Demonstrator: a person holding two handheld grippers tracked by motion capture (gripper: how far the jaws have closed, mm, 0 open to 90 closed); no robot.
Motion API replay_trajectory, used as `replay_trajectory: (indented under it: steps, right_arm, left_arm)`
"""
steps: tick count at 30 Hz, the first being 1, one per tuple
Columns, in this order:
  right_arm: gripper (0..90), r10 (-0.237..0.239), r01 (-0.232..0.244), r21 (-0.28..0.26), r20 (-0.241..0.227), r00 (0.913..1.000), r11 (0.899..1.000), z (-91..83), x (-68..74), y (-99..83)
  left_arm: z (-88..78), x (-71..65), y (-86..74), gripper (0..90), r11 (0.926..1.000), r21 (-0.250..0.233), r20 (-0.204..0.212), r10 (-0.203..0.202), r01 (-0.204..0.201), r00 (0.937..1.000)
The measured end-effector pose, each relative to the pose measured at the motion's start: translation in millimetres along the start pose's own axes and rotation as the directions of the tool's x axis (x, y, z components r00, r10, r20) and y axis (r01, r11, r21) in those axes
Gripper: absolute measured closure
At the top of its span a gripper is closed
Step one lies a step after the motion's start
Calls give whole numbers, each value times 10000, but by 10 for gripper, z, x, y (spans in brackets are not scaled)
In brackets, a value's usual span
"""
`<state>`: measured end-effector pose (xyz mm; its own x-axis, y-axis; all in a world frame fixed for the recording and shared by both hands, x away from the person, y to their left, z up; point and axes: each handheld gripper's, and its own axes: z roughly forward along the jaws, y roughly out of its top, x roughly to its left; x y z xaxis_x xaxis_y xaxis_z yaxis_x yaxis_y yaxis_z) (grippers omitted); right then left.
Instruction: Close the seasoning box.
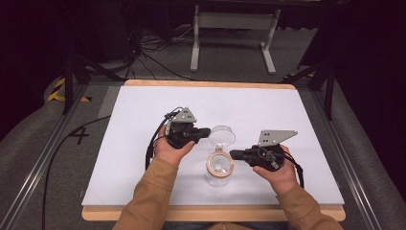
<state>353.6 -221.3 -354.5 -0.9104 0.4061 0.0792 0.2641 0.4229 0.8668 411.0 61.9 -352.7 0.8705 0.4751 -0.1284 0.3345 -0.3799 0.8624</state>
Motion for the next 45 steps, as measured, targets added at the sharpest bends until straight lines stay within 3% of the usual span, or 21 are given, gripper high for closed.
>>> replay_trajectory:
  steps: [11,18,25,37,41,45]
  right_arm:
    - [899,106,-109,-143,-202,9997,9998,-9,3,17]
    - [898,164,-170,-164,-384,9991,9997,-9,11,25]
    - [899,122,-127,-76,-548,9984,9999,-14,29,35]
    - [899,-100,151,585,-868,9962,9982,-6,87,46]
    - [900,112,-12,978,-1018,9947,9952,1,105,48]
    - [900,218,-77,1262,-1105,9936,9920,-2,119,57]
  left_arm:
    - [-23,-12,-10,885,9995,121,419,280,-285,9987]
    - [-40,-31,-25,870,9977,473,963,443,-490,9944]
    - [-16,-74,-20,853,9920,888,995,811,-900,9917]
    - [-167,-20,-31,809,9925,1069,796,512,-596,9955]
    - [-229,28,-40,808,9924,1208,801,156,-252,9967]
    - [-248,34,-44,811,9914,1301,718,60,-153,9974]
